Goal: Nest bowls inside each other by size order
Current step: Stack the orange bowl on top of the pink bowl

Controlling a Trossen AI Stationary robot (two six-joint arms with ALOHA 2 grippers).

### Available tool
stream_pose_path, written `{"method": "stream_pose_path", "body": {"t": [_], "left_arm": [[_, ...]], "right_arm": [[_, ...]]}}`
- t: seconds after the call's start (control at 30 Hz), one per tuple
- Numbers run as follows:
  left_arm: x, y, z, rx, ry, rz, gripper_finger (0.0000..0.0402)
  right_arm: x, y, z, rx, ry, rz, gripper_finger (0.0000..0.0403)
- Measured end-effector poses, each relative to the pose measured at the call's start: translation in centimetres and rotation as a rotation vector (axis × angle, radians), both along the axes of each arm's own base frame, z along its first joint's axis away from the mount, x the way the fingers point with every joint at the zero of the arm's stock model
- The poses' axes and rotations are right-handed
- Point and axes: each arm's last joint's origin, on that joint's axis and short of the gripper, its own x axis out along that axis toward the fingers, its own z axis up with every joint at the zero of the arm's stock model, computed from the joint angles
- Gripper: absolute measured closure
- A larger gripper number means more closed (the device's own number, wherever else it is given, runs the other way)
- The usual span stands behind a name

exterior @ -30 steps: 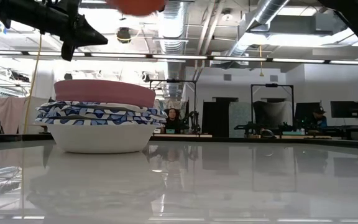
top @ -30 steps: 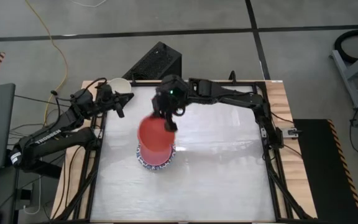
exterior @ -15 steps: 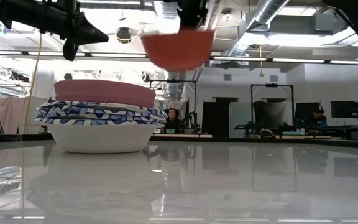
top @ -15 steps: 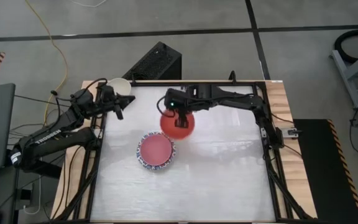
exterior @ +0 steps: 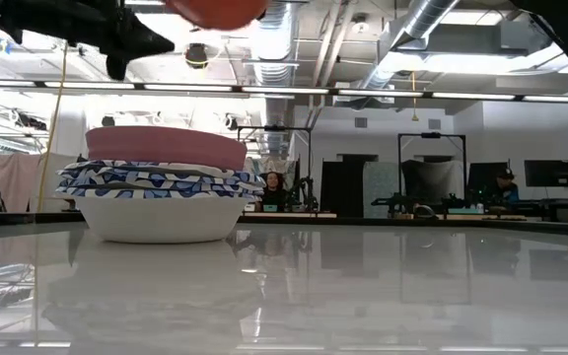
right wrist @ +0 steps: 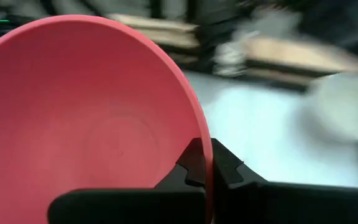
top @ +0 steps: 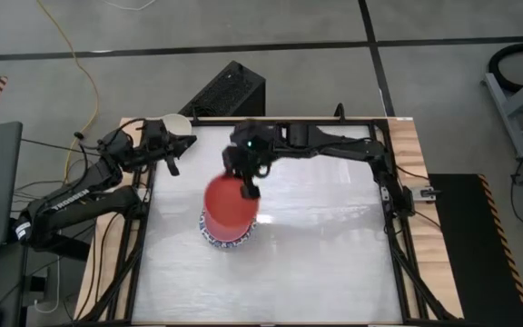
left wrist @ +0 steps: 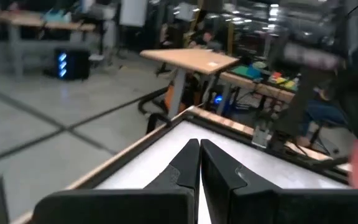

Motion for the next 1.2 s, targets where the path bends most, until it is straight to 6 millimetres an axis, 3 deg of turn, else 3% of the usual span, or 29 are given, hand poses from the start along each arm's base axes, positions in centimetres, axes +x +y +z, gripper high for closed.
{"method": "stream_pose_path", "body": {"t": [0.13, 0.27, 0.47, 0.6, 0.77, 0.9, 0.97, 1.1, 1.2], "left_arm": [[0.1, -0.3, 0.6, 0.061, -0.037, -0.099, 0.0400], [0.1, -0.6, 0.8, 0.034, -0.058, -0.194, 0.0400], [-0.1, -0.3, -0.1, -0.224, 0.027, -0.071, 0.0400], [-0.4, -0.4, -1.6, -0.395, 0.157, 0.075, 0.0400], [-1.1, -0.4, -3.3, -0.468, 0.310, 0.282, 0.0400], [-1.4, 0.0, -3.1, -0.326, 0.354, 0.436, 0.0400], [-1.1, 0.1, -1.8, -0.179, 0.297, 0.398, 0.0400], [-0.2, -0.5, 1.8, 0.155, 0.044, 0.074, 0.0400], [-0.3, -1.4, 3.7, 0.346, -0.115, -0.170, 0.0400]], "right_arm": [[-0.7, 1.5, -0.8, 0.151, 0.127, 0.079, 0.0395], [-2.3, 1.5, -2.3, 0.210, 0.368, -0.013, 0.0395], [-3.9, -0.8, -5.0, -0.096, 0.670, -0.390, 0.0395], [-3.3, -3.1, -4.8, -0.247, 0.593, -0.460, 0.0395], [-0.7, -4.4, -3.2, -0.189, 0.269, -0.354, 0.0395], [0.7, -3.1, -1.9, -0.037, 0.063, -0.075, 0.0395], [1.0, -1.8, -2.0, 0.034, 0.055, 0.047, 0.0395], [0.6, 0.5, -3.3, 0.118, 0.191, 0.124, 0.0395], [-0.4, 1.4, -4.1, 0.126, 0.343, 0.072, 0.0395]]}}
